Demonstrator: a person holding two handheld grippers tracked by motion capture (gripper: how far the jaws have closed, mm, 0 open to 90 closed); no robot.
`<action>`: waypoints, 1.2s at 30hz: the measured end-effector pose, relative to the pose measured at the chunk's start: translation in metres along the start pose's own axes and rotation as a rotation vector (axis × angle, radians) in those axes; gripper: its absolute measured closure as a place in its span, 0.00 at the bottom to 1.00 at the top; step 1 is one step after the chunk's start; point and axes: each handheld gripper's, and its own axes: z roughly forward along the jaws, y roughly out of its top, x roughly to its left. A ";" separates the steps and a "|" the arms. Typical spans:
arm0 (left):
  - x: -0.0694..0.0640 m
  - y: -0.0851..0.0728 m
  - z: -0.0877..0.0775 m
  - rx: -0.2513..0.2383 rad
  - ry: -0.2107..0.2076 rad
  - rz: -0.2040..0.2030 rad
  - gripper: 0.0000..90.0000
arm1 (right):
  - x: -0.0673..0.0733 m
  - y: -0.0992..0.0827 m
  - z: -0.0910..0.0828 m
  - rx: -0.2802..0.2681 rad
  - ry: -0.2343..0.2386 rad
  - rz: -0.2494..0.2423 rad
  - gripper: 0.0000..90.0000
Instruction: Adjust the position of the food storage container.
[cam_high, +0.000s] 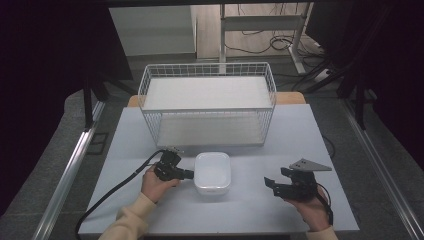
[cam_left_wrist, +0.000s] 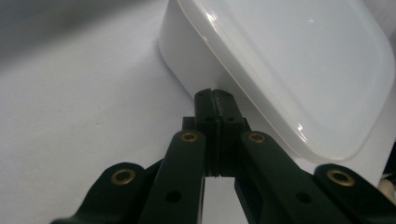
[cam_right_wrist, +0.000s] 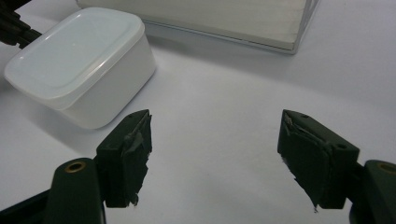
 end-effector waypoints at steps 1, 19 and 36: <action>-0.001 -0.001 -0.003 -0.010 0.005 0.005 1.00 | 0.000 0.000 0.000 0.000 0.000 0.002 0.29; -0.028 -0.038 -0.090 -0.277 0.128 0.022 0.55 | 0.001 0.003 -0.004 -0.025 0.029 0.036 0.27; -0.029 -0.039 -0.090 -0.283 0.092 -0.016 0.40 | 0.004 0.006 0.000 -0.013 0.077 0.051 0.28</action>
